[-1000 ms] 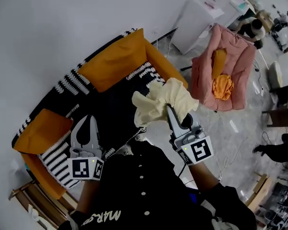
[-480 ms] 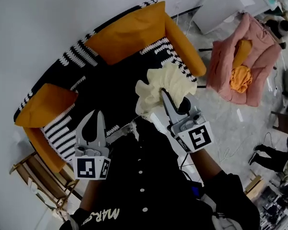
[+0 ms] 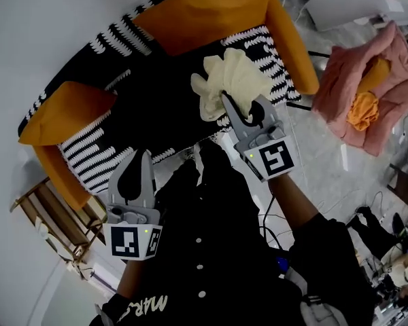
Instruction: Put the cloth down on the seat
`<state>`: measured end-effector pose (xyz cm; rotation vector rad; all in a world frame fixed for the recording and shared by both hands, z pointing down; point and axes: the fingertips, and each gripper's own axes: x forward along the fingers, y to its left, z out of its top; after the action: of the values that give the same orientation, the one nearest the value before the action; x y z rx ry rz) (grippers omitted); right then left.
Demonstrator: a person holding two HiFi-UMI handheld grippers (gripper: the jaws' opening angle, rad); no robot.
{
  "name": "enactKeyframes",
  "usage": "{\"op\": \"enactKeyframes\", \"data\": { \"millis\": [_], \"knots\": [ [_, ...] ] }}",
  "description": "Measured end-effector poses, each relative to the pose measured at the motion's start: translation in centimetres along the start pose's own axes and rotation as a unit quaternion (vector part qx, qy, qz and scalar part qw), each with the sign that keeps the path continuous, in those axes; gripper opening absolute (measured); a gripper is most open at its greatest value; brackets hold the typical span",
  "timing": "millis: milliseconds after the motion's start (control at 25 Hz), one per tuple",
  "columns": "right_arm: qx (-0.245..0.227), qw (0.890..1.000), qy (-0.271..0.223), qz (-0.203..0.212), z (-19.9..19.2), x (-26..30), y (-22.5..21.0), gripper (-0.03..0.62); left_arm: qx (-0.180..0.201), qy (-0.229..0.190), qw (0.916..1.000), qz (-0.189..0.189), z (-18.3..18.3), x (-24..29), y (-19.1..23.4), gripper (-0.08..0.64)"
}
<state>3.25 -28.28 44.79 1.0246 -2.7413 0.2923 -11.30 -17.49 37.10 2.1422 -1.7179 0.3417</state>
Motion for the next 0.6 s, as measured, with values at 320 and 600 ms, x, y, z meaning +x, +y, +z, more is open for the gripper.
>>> {"op": "enactKeyframes", "data": {
  "millis": [320, 600],
  "knots": [
    [-0.042, 0.995, 0.081, 0.046, -7.2, 5.6, -0.1, 0.069, -0.022, -0.007, 0.9995, 0.023, -0.4, -0.3, 0.9, 0.000],
    [-0.068, 0.986, 0.133, 0.069, -12.6, 9.1, 0.8, 0.069, -0.048, 0.002, 0.9983, 0.034, -2.0, -0.8, 1.9, 0.000]
  ]
}}
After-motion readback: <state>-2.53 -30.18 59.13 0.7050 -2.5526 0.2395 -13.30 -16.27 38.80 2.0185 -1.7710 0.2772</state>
